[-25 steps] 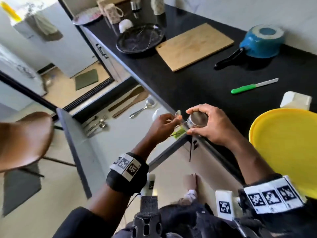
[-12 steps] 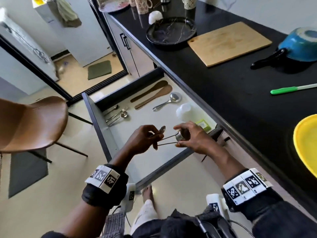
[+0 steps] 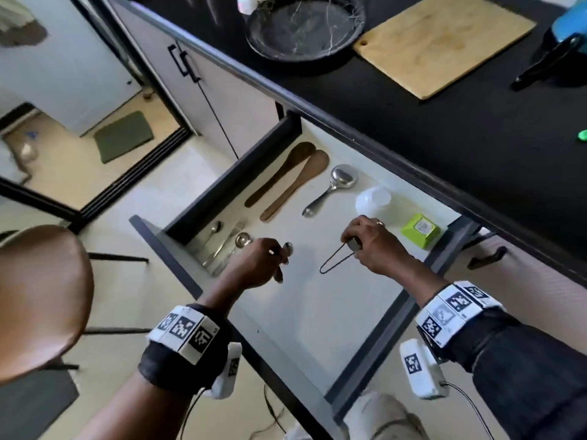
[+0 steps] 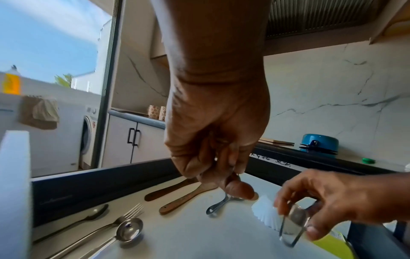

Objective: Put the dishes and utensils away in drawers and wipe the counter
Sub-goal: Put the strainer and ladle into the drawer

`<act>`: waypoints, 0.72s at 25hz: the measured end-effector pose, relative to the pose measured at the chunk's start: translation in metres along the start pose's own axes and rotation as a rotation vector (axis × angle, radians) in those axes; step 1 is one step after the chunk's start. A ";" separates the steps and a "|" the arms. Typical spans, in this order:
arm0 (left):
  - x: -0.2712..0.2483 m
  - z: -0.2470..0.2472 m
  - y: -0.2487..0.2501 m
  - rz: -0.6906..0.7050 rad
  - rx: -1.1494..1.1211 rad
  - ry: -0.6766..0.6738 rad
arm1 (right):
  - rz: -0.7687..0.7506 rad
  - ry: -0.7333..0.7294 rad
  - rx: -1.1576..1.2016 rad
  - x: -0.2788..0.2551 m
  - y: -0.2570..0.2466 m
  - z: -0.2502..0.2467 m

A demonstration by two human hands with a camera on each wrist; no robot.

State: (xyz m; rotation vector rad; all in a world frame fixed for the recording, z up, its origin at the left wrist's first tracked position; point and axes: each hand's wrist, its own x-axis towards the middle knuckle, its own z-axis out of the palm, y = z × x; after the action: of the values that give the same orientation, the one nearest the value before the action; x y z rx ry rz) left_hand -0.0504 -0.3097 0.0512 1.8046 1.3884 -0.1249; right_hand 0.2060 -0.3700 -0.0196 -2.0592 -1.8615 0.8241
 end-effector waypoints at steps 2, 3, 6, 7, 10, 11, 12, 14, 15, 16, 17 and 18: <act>0.019 -0.009 0.003 -0.032 0.016 -0.026 | -0.047 0.004 -0.090 0.024 -0.001 0.013; 0.026 -0.013 0.005 -0.042 0.035 -0.031 | -0.067 -0.020 -0.129 0.035 -0.002 0.021; 0.050 -0.019 0.008 -0.032 0.138 -0.089 | -0.085 -0.081 -0.182 0.053 -0.001 0.040; 0.057 -0.021 0.010 -0.031 0.159 -0.110 | -0.087 -0.068 -0.169 0.055 0.000 0.045; 0.084 -0.031 0.008 -0.040 0.127 -0.149 | -0.081 -0.005 -0.139 0.059 -0.002 0.054; 0.096 -0.035 0.008 -0.041 0.110 -0.156 | -0.071 0.011 -0.132 0.063 -0.004 0.054; 0.107 -0.040 0.008 -0.051 0.088 -0.162 | -0.055 0.032 -0.129 0.067 -0.006 0.056; 0.129 -0.050 0.011 -0.049 0.061 -0.189 | -0.019 0.091 -0.097 0.072 -0.017 0.056; 0.140 -0.055 0.013 -0.038 0.051 -0.202 | 0.003 0.134 -0.057 0.074 -0.023 0.057; 0.151 -0.060 0.015 -0.032 0.041 -0.204 | 0.031 0.183 -0.003 0.078 -0.029 0.056; 0.164 -0.068 0.013 -0.029 0.027 -0.201 | 0.064 0.224 0.054 0.085 -0.037 0.055; 0.173 -0.078 0.008 -0.029 0.024 -0.201 | 0.092 0.250 0.090 0.094 -0.048 0.054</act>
State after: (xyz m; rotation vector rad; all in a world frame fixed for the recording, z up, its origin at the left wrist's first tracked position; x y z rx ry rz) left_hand -0.0081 -0.1281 0.0137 1.7401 1.2746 -0.3303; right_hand 0.1391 -0.2811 -0.0605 -2.0961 -1.5798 0.6251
